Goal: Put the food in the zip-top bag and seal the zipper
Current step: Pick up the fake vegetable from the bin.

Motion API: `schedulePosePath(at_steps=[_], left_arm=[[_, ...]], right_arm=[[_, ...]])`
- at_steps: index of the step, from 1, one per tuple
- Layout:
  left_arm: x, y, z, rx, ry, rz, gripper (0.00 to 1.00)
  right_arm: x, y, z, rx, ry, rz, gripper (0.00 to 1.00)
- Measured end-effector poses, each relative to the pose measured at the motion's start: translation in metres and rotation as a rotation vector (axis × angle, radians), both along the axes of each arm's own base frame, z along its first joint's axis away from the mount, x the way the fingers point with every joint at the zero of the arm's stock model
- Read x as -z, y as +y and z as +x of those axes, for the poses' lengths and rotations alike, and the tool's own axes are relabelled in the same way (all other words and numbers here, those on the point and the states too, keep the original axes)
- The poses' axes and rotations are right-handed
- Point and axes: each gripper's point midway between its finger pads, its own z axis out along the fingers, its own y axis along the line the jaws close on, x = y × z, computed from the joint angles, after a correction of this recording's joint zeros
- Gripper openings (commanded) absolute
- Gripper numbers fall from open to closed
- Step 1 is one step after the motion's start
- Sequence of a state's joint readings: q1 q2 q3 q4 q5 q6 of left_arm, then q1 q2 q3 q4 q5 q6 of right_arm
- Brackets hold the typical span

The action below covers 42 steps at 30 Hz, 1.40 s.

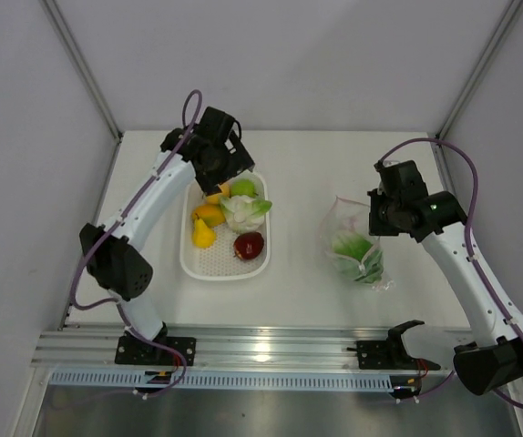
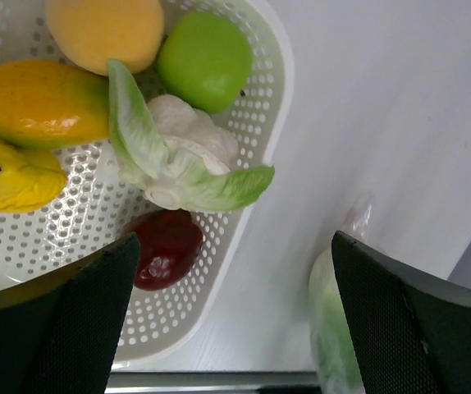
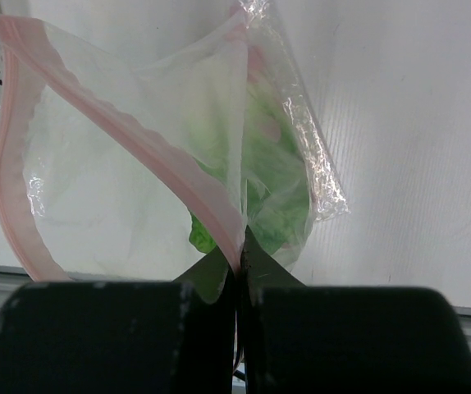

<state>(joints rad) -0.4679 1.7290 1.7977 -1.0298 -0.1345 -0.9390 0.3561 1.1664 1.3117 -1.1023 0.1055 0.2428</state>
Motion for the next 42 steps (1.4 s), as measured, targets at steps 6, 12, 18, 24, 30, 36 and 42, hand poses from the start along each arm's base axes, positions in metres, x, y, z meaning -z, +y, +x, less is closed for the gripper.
schedulePosePath(at_steps=[6, 12, 18, 24, 30, 36, 42], left_arm=[[0.041, 0.006, 0.006, -0.208, 0.195, 0.067, 0.99], [0.093, 0.003, 0.004, -0.296, 0.344, 0.122, 0.99], [0.105, -0.008, 0.01, -0.329, 0.363, 0.132, 0.99], [0.121, -0.019, 0.017, -0.359, 0.376, 0.134, 0.99], [0.138, -0.016, 0.017, -0.393, 0.407, 0.184, 0.99], [0.145, -0.007, 0.012, -0.431, 0.417, 0.219, 0.92], [0.164, 0.002, -0.005, -0.451, 0.453, 0.265, 0.5]], right_arm=[[0.0, 0.0, 0.0, 0.0, -0.002, 0.0, 0.0], [-0.002, 0.002, 0.003, -0.004, -0.011, 0.01, 0.0], [-0.002, 0.002, 0.003, -0.004, -0.013, 0.011, 0.0], [-0.001, 0.003, 0.004, -0.005, -0.015, 0.014, 0.0], [-0.001, 0.003, 0.005, -0.005, -0.02, 0.014, 0.0], [-0.001, 0.003, 0.005, -0.005, -0.02, 0.014, 0.0], [-0.001, 0.003, 0.005, -0.005, -0.02, 0.014, 0.0]])
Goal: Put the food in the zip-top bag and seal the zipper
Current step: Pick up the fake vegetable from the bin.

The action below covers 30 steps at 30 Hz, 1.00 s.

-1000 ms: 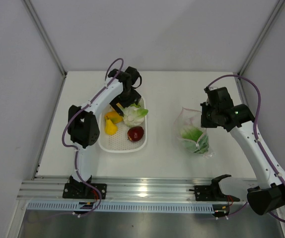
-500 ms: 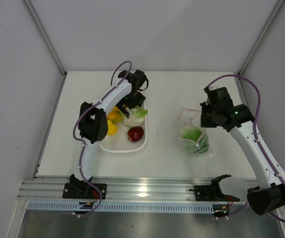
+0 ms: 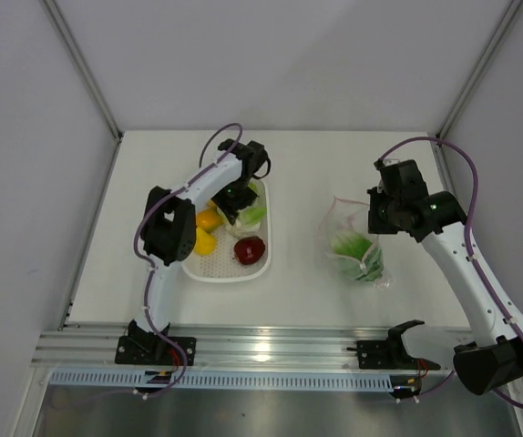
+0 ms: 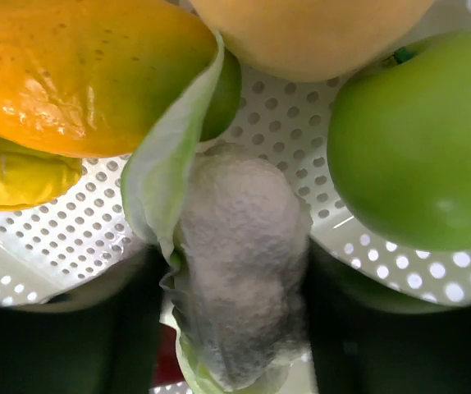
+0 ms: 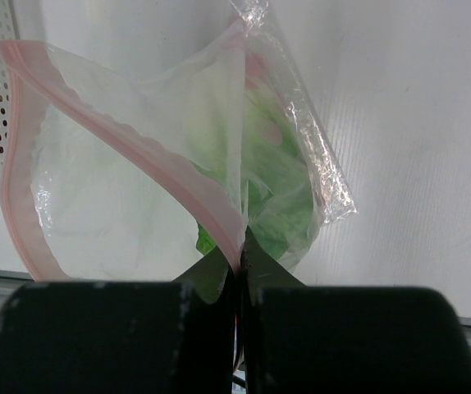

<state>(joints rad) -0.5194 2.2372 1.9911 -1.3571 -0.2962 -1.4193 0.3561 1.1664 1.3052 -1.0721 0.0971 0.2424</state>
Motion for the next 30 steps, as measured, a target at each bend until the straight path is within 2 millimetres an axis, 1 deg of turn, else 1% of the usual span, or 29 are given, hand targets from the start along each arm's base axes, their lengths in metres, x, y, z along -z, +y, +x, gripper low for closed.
schedulePosePath(at_steps=[2, 3, 4, 5, 7, 8, 10, 12, 14, 16, 21, 22, 25, 27, 29, 30], left_arm=[[-0.005, 0.001, -0.004, -0.001, -0.011, -0.006, 0.48], [-0.007, 0.001, -0.008, 0.002, -0.013, -0.007, 0.42], [-0.009, 0.001, -0.011, 0.007, -0.013, -0.007, 0.39], [-0.009, 0.002, -0.016, 0.014, -0.008, -0.002, 0.27], [-0.009, 0.002, -0.022, 0.026, -0.004, 0.007, 0.15], [-0.011, 0.001, -0.026, 0.034, -0.004, 0.009, 0.03], [-0.016, 0.0, -0.032, 0.057, -0.008, 0.01, 0.01], [-0.025, -0.002, -0.036, 0.079, -0.022, 0.001, 0.0], [-0.04, -0.004, -0.04, 0.108, -0.054, -0.015, 0.0], [-0.063, -0.007, -0.042, 0.149, -0.108, -0.045, 0.01], [-0.133, -0.022, -0.048, 0.298, -0.318, -0.158, 0.01], [-0.149, -0.026, -0.053, 0.349, -0.377, -0.189, 0.01], [-0.183, -0.039, -0.073, 0.506, -0.526, -0.289, 0.01], [-0.202, -0.055, -0.091, 0.63, -0.643, -0.414, 0.01], [-0.215, -0.07, -0.112, 0.749, -0.712, -0.531, 0.01], [-0.223, -0.08, -0.12, 0.809, -0.742, -0.588, 0.01]], right_arm=[[0.0, 0.0, 0.0, 0.0, 0.0, 0.0, 0.0], [0.0, 0.0, 0.0, 0.0, 0.0, 0.0, 0.0], [0.0, 0.0, 0.0, 0.0, 0.0, 0.0, 0.0], [0.0, 0.0, 0.0, 0.0, 0.0, 0.0, 0.0], [0.0, 0.0, 0.0, 0.0, 0.001, -0.001, 0.0], [0.0, 0.0, 0.0, 0.0, 0.001, -0.001, 0.0], [0.001, -0.001, -0.001, 0.003, 0.004, -0.006, 0.0], [0.001, -0.003, -0.002, 0.008, 0.006, -0.014, 0.0], [0.001, -0.006, -0.002, 0.016, 0.007, -0.026, 0.0], [-0.001, -0.007, -0.001, 0.022, 0.006, -0.033, 0.0], [-0.002, -0.01, 0.003, 0.038, 0.01, -0.042, 0.0], [-0.001, -0.01, 0.004, 0.038, 0.014, -0.044, 0.0], [0.001, -0.01, 0.005, 0.043, 0.023, -0.043, 0.0], [0.0, -0.01, 0.005, 0.047, 0.023, -0.039, 0.0], [-0.004, -0.009, 0.005, 0.048, 0.016, -0.033, 0.0], [-0.006, -0.008, 0.006, 0.049, 0.012, -0.029, 0.0]])
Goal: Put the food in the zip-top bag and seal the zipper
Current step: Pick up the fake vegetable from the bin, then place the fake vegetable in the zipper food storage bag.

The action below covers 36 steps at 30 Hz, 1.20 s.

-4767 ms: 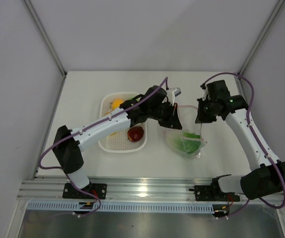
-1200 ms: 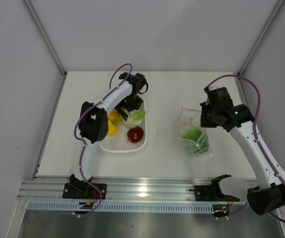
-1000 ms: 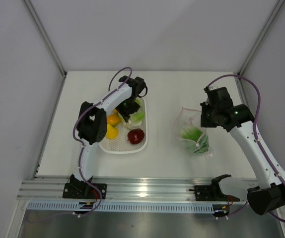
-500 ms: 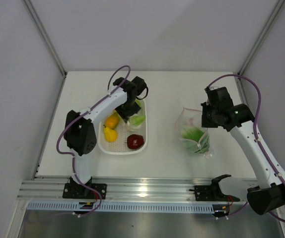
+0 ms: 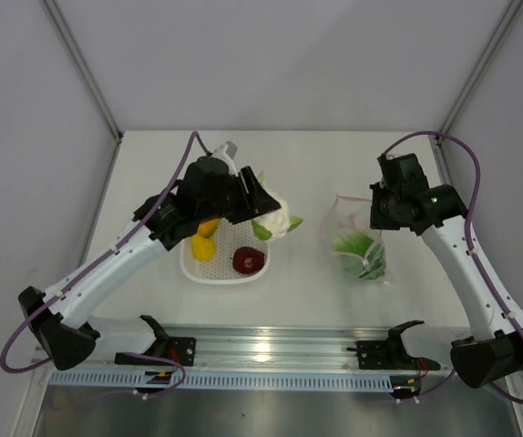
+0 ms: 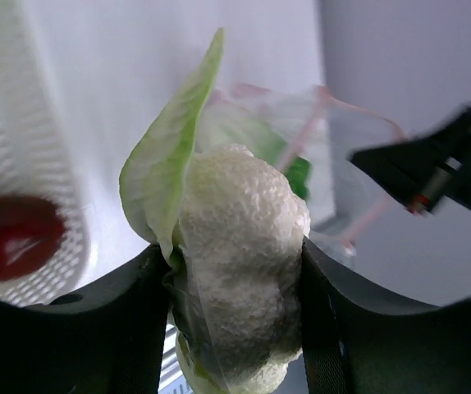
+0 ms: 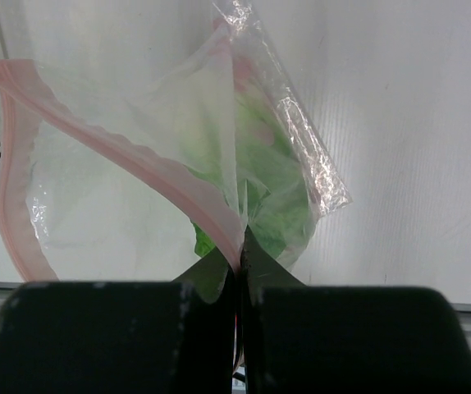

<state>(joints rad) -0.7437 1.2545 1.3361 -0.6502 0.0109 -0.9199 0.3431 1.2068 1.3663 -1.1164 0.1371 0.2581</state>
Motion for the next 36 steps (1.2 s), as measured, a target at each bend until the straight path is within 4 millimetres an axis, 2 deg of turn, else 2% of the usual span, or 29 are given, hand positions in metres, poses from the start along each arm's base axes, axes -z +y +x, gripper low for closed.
schedulePosePath(at_steps=[2, 5, 9, 12, 17, 25, 36], left_arm=[[-0.015, -0.023, -0.008, 0.113, -0.057, -0.076, 0.0], [-0.03, -0.068, -0.025, 0.308, -0.121, -0.197, 0.01], [-0.028, -0.112, -0.054, 0.508, -0.115, -0.28, 0.01], [-0.02, -0.129, -0.068, 0.591, -0.089, -0.297, 0.01], [-0.012, -0.147, -0.068, 0.626, -0.057, -0.294, 0.01], [0.001, -0.171, -0.047, 0.565, 0.03, -0.273, 0.01], [0.024, -0.163, -0.015, 0.313, 0.104, -0.196, 0.01]], right_arm=[[-0.003, 0.001, 0.0, 0.0, -0.006, 0.006, 0.0], [-0.003, 0.002, 0.0, 0.002, -0.004, 0.011, 0.0], [-0.001, 0.004, -0.001, -0.001, 0.008, 0.011, 0.0], [-0.001, 0.005, -0.001, -0.001, 0.006, 0.011, 0.0], [0.0, 0.005, -0.003, -0.003, 0.005, 0.012, 0.0], [-0.003, 0.01, -0.008, -0.026, -0.023, 0.038, 0.0], [-0.007, 0.016, -0.012, -0.045, -0.058, 0.075, 0.0]])
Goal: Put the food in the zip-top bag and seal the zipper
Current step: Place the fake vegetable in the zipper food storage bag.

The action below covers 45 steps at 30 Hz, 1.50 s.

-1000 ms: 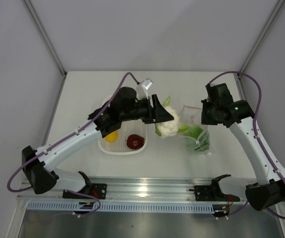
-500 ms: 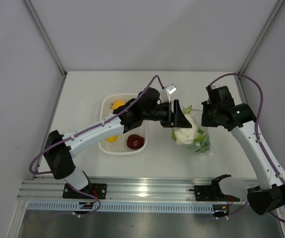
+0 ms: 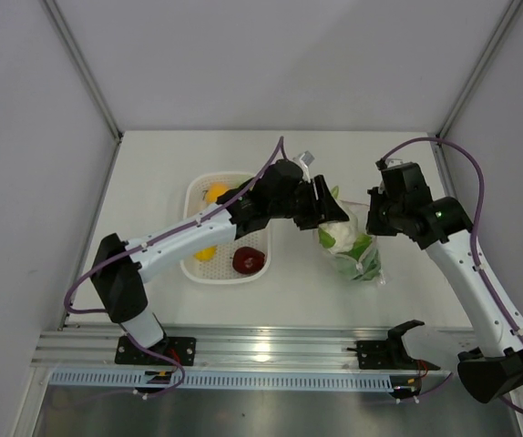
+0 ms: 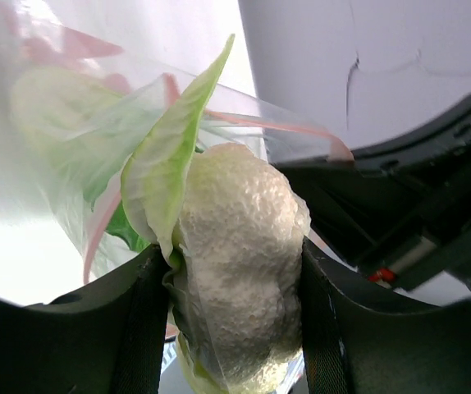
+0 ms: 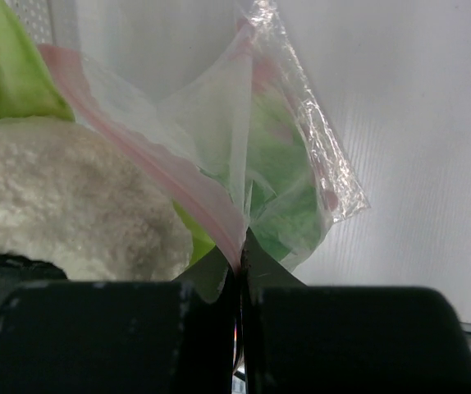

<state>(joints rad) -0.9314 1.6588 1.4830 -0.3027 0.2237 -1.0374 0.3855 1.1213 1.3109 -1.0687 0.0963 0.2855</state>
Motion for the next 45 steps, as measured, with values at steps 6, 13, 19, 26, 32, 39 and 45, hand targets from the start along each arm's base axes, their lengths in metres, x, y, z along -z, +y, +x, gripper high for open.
schedulePosePath(at_steps=[6, 13, 19, 26, 32, 39, 45], left_arm=[[0.015, -0.001, 0.002, -0.109, -0.008, 0.072, 0.01], [0.023, -0.018, -0.01, -0.192, -0.069, 0.205, 0.03], [0.035, -0.021, -0.005, -0.257, -0.045, 0.319, 0.08], [0.053, -0.009, 0.0, -0.349, 0.038, 0.452, 0.16], [0.058, -0.019, -0.002, -0.244, -0.027, 0.446, 0.18], [0.099, -0.021, -0.015, -0.095, -0.047, 0.425, 0.21], [0.083, -0.032, -0.016, -0.018, -0.085, 0.312, 0.04]], right_arm=[[-0.002, 0.007, 0.001, 0.034, 0.001, 0.052, 0.0], [-0.003, 0.012, 0.004, 0.089, -0.003, 0.092, 0.0], [-0.002, 0.013, 0.008, 0.123, -0.012, 0.111, 0.0], [0.009, 0.016, 0.007, 0.133, 0.011, 0.115, 0.0], [0.009, 0.018, 0.006, 0.126, 0.012, 0.119, 0.0], [0.008, 0.018, 0.002, 0.118, 0.028, 0.12, 0.0], [0.007, 0.019, 0.001, 0.115, 0.029, 0.123, 0.0]])
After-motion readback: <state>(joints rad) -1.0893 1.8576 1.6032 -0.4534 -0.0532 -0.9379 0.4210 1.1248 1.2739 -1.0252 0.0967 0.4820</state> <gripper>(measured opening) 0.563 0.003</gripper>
